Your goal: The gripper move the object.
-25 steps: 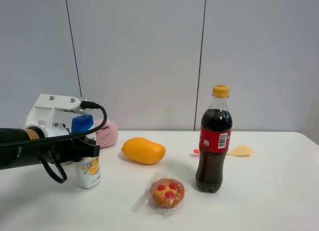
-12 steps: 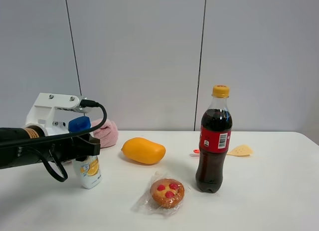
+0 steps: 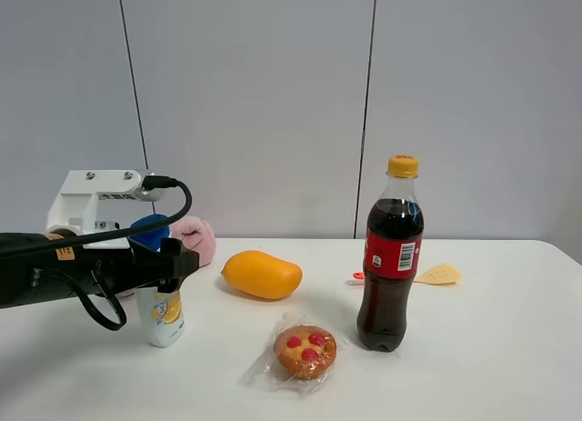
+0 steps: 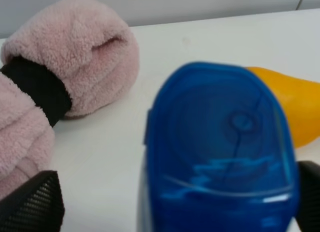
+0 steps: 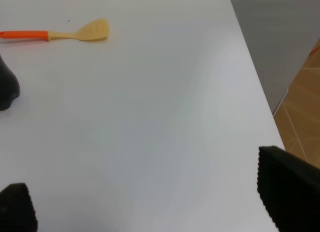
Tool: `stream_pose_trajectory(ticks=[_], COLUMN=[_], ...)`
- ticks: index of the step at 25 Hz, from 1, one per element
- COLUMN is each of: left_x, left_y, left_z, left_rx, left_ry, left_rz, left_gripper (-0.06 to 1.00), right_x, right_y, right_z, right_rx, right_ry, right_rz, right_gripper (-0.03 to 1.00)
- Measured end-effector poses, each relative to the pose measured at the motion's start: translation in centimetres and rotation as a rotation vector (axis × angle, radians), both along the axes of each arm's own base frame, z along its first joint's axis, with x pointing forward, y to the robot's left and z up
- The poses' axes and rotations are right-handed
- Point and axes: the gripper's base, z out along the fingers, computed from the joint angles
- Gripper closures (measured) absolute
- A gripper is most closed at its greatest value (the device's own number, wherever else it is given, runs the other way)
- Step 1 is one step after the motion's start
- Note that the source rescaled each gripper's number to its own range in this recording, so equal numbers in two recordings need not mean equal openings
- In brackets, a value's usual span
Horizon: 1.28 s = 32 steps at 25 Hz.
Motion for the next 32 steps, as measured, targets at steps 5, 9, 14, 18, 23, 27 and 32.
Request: stream_pose_trajectory(ticks=[5, 9, 14, 18, 23, 27, 32], left_x=[-0.1, -0.5, -1.5, -3.1, -4.8, -5.2, -5.1], left_y=[0.0, 0.1, 0.5, 1.1, 1.7, 1.8, 2.5], left_z=[1.6, 3.5, 6.4, 9.5, 14.0, 17.5, 21.3], left_rx=[-0.032, -0.053, -0.061, -0.069, -0.070, 0.003, 0.264], left_ry=[-0.043, -0.071, -0.072, -0.080, -0.057, 0.013, 0.086], left_rz=[-0.001, -0.004, -0.007, -0.011, -0.018, -0.042, -0.073], left_gripper=[-0.03, -0.04, -0.04, -0.04, -0.04, -0.05, -0.05], right_x=[0.0, 0.0, 0.0, 0.0, 0.0, 0.0, 0.0], right_y=[0.0, 0.0, 0.0, 0.0, 0.0, 0.0, 0.0], right_z=[0.0, 0.0, 0.0, 0.0, 0.0, 0.0, 0.0], right_rx=[0.000, 0.000, 0.000, 0.000, 0.000, 0.000, 0.000], right_ry=[0.000, 0.000, 0.000, 0.000, 0.000, 0.000, 0.000], right_rz=[0.000, 0.000, 0.000, 0.000, 0.000, 0.000, 0.000], right_gripper=[-0.03, -0.03, -0.03, -0.03, -0.03, -0.03, -0.03])
